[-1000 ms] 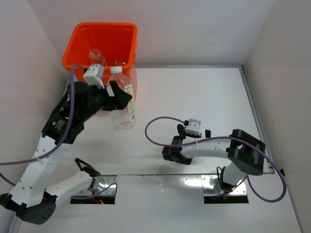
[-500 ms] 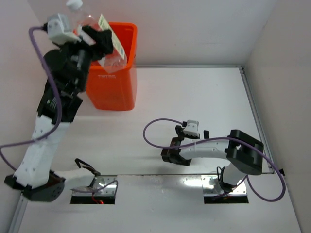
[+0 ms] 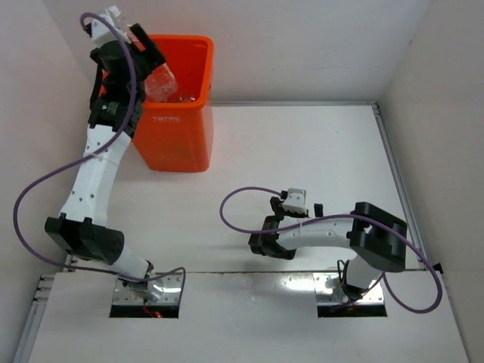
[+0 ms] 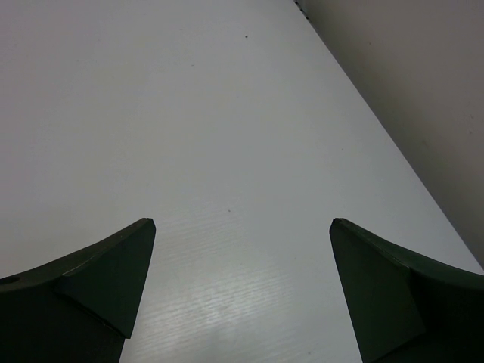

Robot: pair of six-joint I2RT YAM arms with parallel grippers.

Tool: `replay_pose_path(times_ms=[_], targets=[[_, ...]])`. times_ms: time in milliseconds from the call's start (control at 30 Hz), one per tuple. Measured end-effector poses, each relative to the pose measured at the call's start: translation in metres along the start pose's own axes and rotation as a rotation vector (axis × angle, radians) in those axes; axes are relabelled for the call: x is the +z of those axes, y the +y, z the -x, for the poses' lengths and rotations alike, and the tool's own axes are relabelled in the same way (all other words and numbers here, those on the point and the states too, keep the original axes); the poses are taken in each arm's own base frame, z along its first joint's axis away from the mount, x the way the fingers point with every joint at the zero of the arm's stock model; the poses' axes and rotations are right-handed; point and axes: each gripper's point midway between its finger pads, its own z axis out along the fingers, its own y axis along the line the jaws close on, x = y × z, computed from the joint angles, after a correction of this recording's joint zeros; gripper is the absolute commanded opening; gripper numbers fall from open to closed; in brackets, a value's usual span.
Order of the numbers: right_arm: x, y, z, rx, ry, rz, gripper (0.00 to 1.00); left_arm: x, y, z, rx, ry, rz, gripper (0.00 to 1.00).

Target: Put the plastic bottles in the bin

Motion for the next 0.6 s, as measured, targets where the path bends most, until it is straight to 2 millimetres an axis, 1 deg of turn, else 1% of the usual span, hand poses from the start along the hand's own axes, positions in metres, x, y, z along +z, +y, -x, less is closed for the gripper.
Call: replay_pose_path(times_ms=[33, 67, 100, 133, 167, 200, 300, 367, 600], targets=[[0.0, 0.0, 0.0, 0.0, 0.0, 0.0, 1.0, 0.005, 0.012, 0.0, -0.01, 0.001, 0.022, 0.86], [0.0, 0.0, 0.0, -0.003, -0.001, 0.001, 1.0, 0.009, 0.023, 0.001, -0.017, 0.001, 0.04, 0.9], [0.0, 0.0, -0.001, -0.007, -0.001, 0.0, 1.0, 0.012, 0.032, 0.002, -0.023, 0.0, 0.053, 0.93], [0.0, 0.001, -0.001, -0.014, -0.001, -0.001, 1.0, 0.014, 0.039, 0.002, -0.03, 0.002, 0.06, 0.98], [0.0, 0.002, -0.002, -0.017, -0.001, -0.001, 1.0, 0.014, 0.042, 0.002, -0.035, 0.006, 0.057, 1.0], [0.0, 0.002, -0.002, -0.019, -0.001, -0.001, 1.0, 0.014, 0.043, 0.002, -0.041, 0.011, 0.049, 1.0], [0.0, 0.002, -0.002, -0.021, -0.002, -0.001, 1.0, 0.007, 0.039, 0.002, -0.056, 0.027, 0.012, 1.0], [0.0, 0.002, -0.002, -0.021, -0.001, -0.002, 1.0, 0.0, 0.035, 0.007, -0.061, 0.025, -0.014, 1.0], [0.001, 0.002, -0.002, -0.023, -0.001, -0.004, 1.0, -0.027, 0.025, 0.044, -0.076, -0.042, -0.071, 1.0]])
